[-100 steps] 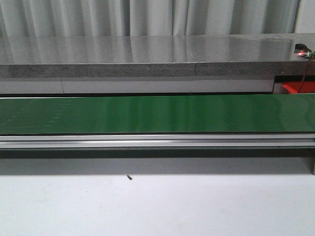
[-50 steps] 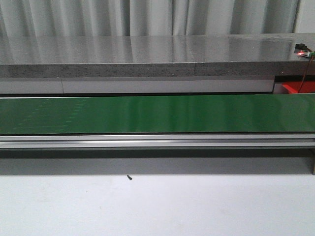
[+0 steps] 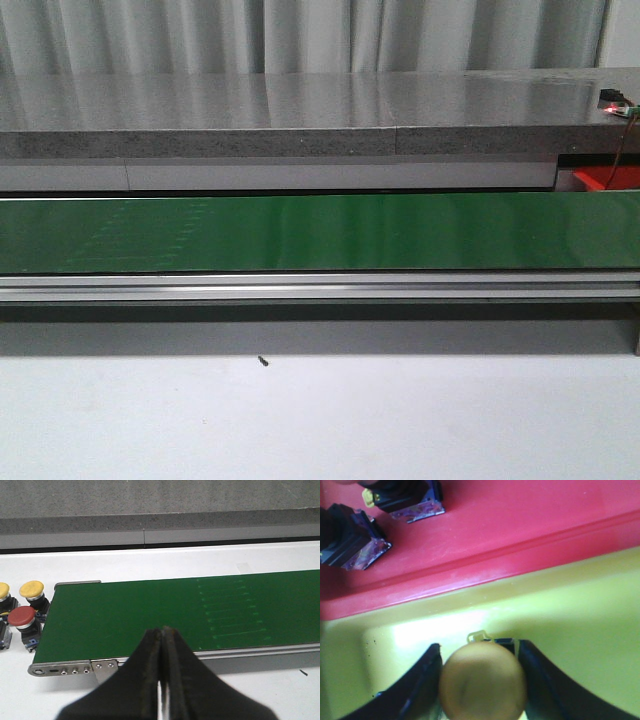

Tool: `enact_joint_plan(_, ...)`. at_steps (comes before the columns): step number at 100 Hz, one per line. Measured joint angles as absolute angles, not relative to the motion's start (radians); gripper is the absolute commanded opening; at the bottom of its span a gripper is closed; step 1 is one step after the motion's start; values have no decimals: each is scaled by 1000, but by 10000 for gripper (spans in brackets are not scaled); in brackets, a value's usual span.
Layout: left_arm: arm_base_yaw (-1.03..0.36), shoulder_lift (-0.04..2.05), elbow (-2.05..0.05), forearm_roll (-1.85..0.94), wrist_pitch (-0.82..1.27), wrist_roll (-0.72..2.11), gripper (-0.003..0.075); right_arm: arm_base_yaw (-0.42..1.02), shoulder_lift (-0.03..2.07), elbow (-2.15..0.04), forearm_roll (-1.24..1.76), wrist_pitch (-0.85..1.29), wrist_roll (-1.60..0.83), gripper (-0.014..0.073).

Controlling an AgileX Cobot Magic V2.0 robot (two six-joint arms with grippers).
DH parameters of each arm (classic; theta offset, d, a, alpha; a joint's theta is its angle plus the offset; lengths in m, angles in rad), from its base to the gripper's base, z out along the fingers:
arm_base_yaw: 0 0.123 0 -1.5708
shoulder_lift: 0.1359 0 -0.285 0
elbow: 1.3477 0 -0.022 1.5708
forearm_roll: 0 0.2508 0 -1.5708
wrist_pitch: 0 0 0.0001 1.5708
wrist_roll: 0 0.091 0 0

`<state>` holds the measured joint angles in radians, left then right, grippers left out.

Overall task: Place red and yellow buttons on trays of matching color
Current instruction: 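Move the left gripper back over the button cluster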

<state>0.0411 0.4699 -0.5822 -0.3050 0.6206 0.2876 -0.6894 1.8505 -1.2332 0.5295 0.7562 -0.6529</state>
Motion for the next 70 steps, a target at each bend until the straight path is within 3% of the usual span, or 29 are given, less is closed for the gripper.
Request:
enact_joint_plan(25,41,470,-582,-305,621,288,-20,-689,1857,-1233,529,769,-653,508)
enact_joint_plan(70,41,470,-582,-305,622,288,-20,-665,1685,-1281,607,775,-670,510)
